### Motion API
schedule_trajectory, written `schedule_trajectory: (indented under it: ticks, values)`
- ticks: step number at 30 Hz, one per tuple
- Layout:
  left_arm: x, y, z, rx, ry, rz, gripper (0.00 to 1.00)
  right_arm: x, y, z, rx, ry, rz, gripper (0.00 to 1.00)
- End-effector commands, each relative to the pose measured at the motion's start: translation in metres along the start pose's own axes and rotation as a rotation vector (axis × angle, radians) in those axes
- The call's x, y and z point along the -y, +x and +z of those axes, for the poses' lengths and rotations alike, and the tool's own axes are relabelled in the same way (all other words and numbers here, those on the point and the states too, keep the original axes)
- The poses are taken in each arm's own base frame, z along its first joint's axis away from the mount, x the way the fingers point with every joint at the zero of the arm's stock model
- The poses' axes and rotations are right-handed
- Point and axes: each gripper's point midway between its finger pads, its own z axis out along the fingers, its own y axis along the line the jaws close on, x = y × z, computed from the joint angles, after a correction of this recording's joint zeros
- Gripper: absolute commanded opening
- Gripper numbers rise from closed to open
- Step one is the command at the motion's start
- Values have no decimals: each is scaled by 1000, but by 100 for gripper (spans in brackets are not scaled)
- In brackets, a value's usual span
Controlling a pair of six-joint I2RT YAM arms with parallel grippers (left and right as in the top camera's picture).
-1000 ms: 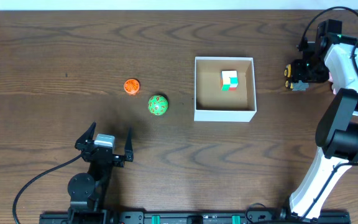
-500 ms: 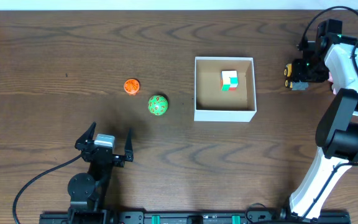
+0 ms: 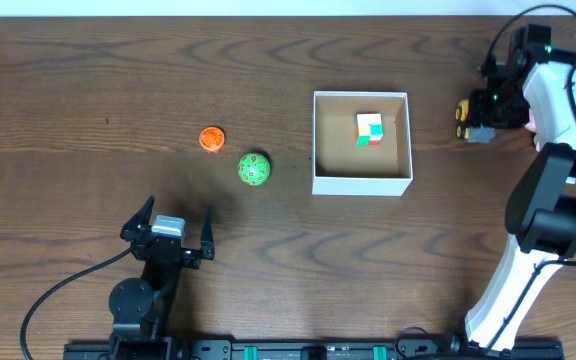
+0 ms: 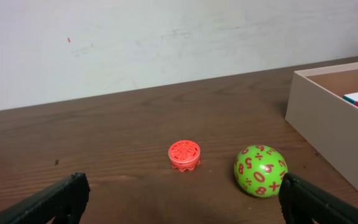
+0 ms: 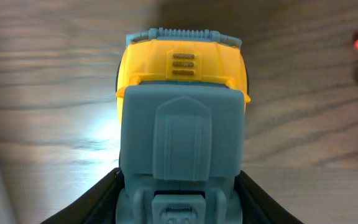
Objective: Pack container
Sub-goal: 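Carry the truck into the white box and release it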
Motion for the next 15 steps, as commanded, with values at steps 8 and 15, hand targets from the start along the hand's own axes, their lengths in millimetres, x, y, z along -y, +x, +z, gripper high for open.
schedule_trajectory:
  ticks: [8,15]
  values:
    - [2,16,1,-46,8,3,98,-94,-48,-119,195,-60,-157,47]
    - [2,16,1,-46,8,3,98,-183,-23,-159,202,-104,-376,49]
